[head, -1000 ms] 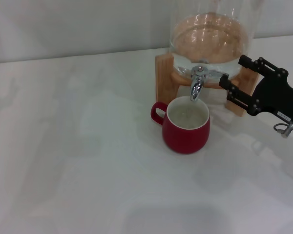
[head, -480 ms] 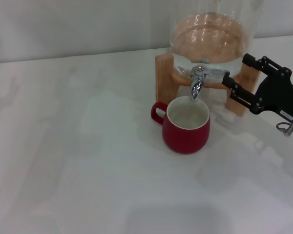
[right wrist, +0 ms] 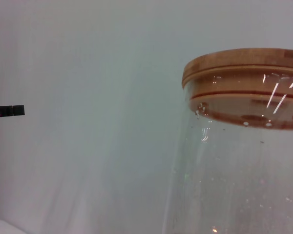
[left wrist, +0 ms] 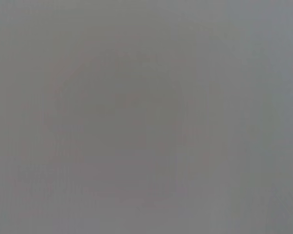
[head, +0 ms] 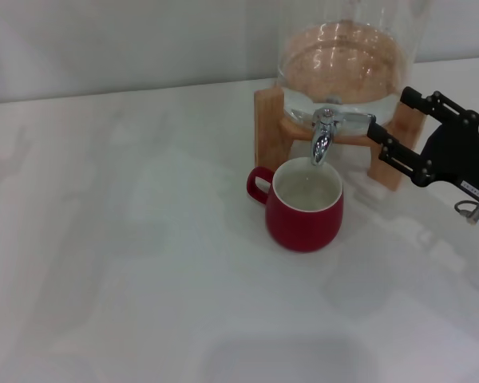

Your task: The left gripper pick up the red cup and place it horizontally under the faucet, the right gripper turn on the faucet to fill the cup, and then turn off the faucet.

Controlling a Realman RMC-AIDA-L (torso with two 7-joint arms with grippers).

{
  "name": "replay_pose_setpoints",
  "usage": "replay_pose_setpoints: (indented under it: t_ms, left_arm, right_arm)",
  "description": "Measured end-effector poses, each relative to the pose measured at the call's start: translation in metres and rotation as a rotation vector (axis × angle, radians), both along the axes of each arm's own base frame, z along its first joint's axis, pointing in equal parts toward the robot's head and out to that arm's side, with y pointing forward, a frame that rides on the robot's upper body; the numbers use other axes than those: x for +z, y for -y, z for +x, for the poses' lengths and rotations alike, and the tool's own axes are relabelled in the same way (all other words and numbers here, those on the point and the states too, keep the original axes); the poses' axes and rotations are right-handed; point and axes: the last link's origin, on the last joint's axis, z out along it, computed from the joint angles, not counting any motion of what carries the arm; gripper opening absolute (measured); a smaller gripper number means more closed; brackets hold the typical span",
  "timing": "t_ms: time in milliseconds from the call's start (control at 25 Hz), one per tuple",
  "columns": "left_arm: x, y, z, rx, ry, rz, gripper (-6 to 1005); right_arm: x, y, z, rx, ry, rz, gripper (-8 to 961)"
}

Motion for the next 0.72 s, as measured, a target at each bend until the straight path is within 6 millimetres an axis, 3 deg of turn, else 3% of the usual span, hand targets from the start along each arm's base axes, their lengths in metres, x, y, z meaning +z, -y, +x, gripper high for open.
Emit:
replay_pose_setpoints:
  t_ms: [440,720]
  left_arm:
    - [0.000,0.000,-0.001,0.002,-0.001,-0.001,837]
    - [-0.001,0.001,-0.003,0.009,-0.005,-0.004,837]
  right_arm:
    - [0.006,0.024,0.007,0.017,-0.035,0.018,674]
    - [0.032,0.027,0.023,-0.043,-0.059,0.138,674]
